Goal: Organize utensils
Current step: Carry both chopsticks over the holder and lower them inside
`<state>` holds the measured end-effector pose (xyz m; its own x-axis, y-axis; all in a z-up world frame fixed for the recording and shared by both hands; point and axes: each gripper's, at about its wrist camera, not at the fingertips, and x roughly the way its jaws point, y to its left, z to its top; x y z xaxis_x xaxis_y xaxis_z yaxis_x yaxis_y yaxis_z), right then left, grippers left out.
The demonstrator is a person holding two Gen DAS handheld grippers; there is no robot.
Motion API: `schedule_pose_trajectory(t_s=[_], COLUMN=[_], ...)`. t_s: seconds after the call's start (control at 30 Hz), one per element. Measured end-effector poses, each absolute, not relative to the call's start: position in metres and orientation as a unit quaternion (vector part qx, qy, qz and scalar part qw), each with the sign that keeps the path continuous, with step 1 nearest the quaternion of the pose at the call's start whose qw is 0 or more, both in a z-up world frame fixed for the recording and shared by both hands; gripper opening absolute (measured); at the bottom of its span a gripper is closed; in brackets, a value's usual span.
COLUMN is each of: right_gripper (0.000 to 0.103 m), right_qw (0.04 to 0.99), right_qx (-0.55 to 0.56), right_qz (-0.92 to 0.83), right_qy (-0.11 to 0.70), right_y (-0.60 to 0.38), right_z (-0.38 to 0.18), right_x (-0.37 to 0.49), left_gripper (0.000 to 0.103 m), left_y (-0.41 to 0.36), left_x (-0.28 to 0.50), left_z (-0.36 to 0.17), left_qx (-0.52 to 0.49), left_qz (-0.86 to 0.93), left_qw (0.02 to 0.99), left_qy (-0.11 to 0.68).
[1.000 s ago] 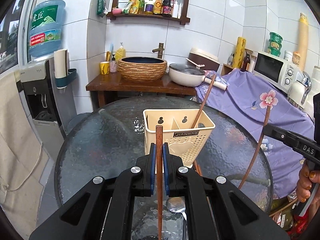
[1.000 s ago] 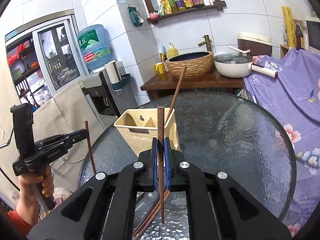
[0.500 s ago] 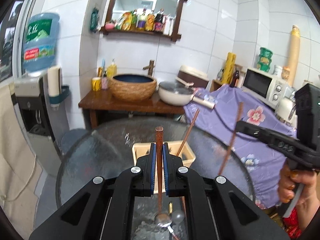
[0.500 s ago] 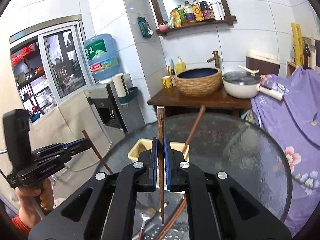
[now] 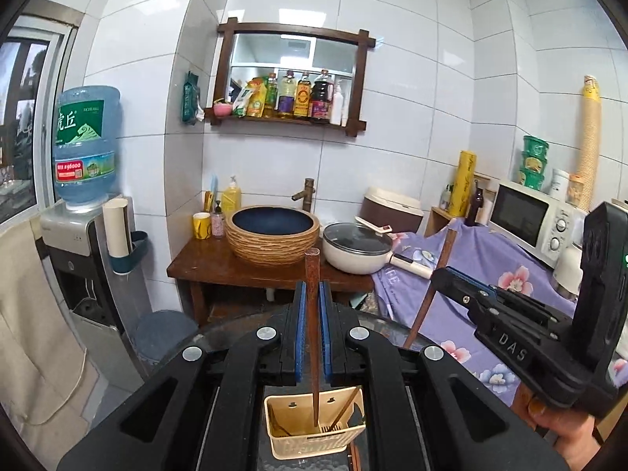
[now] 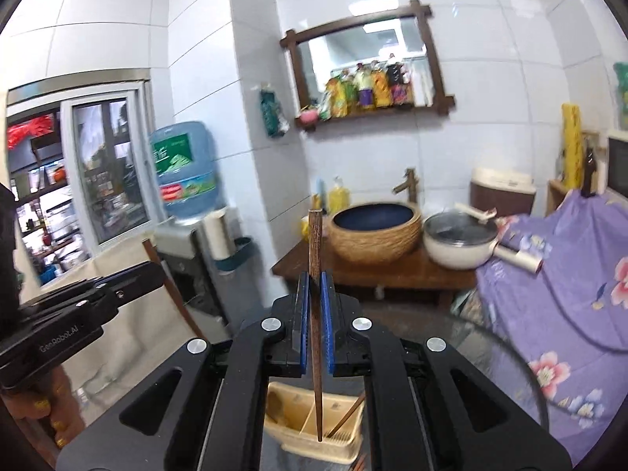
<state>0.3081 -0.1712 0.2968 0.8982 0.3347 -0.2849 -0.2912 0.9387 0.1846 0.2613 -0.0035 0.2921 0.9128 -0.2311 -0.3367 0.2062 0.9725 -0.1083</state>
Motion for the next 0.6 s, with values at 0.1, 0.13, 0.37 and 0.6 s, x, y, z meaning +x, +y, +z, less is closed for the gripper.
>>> schedule_pose_trajectory(t_s=[0.1,0.13,0.37,0.6], right_gripper=[0.007,0.007,0.007,0.007], right_qw=[0.975,0.974,0.964,0.958], right_qx=[0.064,0.066,0.08,0.08], right_qz=[0.139,0.135,0.123,0.124], right_qy=[0.161,0.168,0.221,0.244], right_y=[-0.166,-0.165,-0.164,-0.158], right_z=[0.277,0.267,0.2,0.166], right_x=[0.322,0.327,0.349,0.35], left_gripper=[0.007,0.007,0.007,0.007], left_y=[-0.004,-0.004,0.003,0.007], left_x=[0.274,0.277,0.301,0.314], left_z=[0.278,0.272,0.218,0.177], left_qx=[-0.033,-0.031,-0.034,-0.038], left_qz=[-0.095,-0.09,-0.068,-0.064], left_qw=[0.978,0.978,0.97,0.96], left_qy=[0.183,0.185,0.229,0.269])
